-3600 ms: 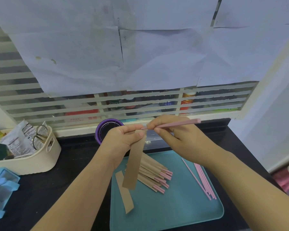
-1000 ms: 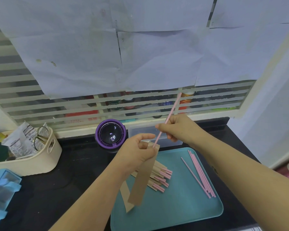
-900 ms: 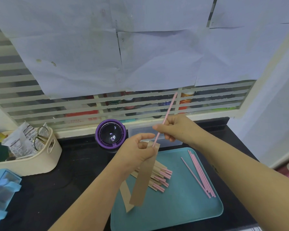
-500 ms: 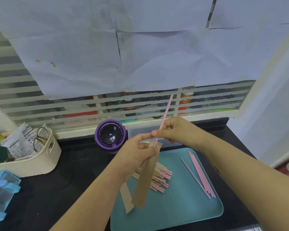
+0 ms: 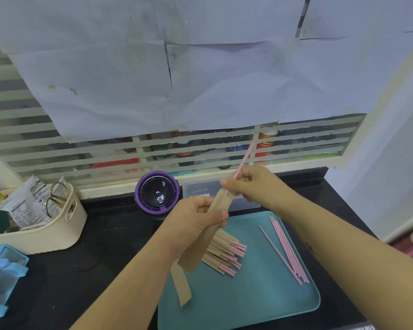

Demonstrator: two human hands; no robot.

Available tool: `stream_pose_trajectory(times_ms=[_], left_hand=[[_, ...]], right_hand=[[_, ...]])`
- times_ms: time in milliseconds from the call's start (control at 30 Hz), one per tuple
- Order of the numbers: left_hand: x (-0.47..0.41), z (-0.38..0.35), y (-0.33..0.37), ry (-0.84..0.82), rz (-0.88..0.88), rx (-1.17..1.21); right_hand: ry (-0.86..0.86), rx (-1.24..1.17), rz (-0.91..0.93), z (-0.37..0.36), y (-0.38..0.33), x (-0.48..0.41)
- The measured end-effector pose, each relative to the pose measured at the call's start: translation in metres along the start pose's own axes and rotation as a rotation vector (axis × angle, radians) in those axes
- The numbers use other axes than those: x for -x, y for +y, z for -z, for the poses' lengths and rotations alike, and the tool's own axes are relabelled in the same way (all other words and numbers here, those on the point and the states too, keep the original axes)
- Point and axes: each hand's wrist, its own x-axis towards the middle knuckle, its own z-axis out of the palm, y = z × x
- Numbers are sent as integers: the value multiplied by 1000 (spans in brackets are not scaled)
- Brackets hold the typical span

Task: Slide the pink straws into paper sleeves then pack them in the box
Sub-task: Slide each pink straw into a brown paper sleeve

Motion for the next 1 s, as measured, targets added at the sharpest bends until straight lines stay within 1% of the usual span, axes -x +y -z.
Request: stream_pose_trajectory(times_ms=[100, 167, 367, 533, 633, 733, 800, 900, 967, 1000], left_hand=[[0, 3, -1, -6, 10, -32], [-1, 3, -1, -16, 10, -47], [-4, 0, 2, -9, 9, -28], [-8, 0, 2, 2, 10, 16], [-9, 1, 1, 11, 2, 46], [-9, 2, -1, 26, -4, 42], [-8, 3, -3, 39, -2, 26], [-9, 4, -6, 57, 2, 22], [-10, 4, -10, 62, 13, 36], [-10, 3, -12, 63, 17, 39]], right_hand=[[227, -208, 8, 14, -2, -7], [302, -265, 44, 24, -3, -9], [246, -175, 112, 17, -3, -11], [193, -38, 150, -3, 5, -7], [136, 35, 183, -9, 7, -7], [43, 100, 193, -9, 8, -5], [-7, 122, 175, -2, 9, -3], [33, 111, 91, 10, 35, -6], [67, 167, -70, 14, 71, -9], [62, 243, -171, 14, 92, -10]])
